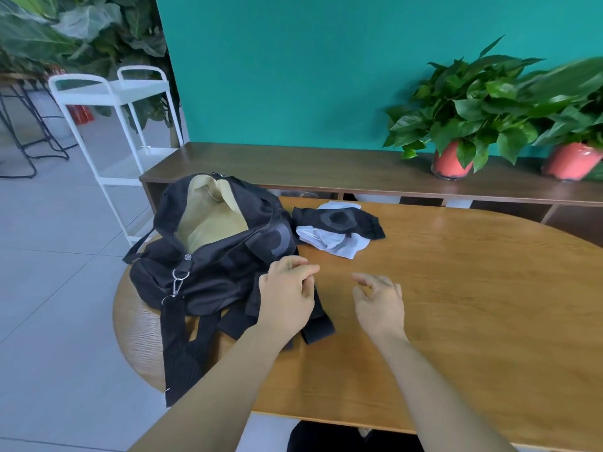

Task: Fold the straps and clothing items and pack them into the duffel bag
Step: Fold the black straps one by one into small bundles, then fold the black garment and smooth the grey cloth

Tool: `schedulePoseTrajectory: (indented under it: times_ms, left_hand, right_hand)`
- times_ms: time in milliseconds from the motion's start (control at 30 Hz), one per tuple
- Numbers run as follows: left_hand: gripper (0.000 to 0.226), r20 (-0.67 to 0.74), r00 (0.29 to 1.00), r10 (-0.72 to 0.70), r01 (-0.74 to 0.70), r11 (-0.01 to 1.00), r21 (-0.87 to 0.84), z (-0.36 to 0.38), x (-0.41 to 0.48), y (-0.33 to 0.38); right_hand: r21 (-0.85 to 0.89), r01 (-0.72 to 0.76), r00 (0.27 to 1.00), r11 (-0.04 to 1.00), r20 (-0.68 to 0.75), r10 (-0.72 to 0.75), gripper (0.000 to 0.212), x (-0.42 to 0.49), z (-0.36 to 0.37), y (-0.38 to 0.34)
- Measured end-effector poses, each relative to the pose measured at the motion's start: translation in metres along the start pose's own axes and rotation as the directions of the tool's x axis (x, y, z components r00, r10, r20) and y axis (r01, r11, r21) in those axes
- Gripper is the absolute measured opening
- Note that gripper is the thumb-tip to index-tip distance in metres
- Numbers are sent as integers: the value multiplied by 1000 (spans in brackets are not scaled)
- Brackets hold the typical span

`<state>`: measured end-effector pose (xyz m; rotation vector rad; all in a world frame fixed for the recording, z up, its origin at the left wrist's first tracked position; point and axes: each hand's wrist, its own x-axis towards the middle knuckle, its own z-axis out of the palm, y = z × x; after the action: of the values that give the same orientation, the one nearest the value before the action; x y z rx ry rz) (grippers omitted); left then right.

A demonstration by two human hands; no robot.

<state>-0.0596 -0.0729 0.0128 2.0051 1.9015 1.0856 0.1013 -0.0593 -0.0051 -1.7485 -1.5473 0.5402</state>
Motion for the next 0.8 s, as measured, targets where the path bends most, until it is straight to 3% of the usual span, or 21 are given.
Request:
schedulePoseTrajectory:
  times_ms: [267, 467, 667, 800]
  left_hand:
    - [32, 128, 990, -65, 55, 995, 82, 34, 52, 21]
    - [34, 145, 985, -92, 79, 993, 93, 63, 88, 12]
    - [38, 110, 988, -109, 98, 990, 98, 74, 113, -3]
    - [37, 112, 986, -122, 111, 989, 103, 76, 118, -10]
  right_hand:
    - [-64, 20, 999, 998, 35, -18, 33, 58, -22, 17]
    - [-230, 119, 989, 966, 116, -94, 40, 111, -1, 19]
    - [-317, 289, 940, 903, 270, -207, 59, 157, 34, 2]
    - [-392, 361, 866, 846, 478, -148, 55, 174, 51, 3]
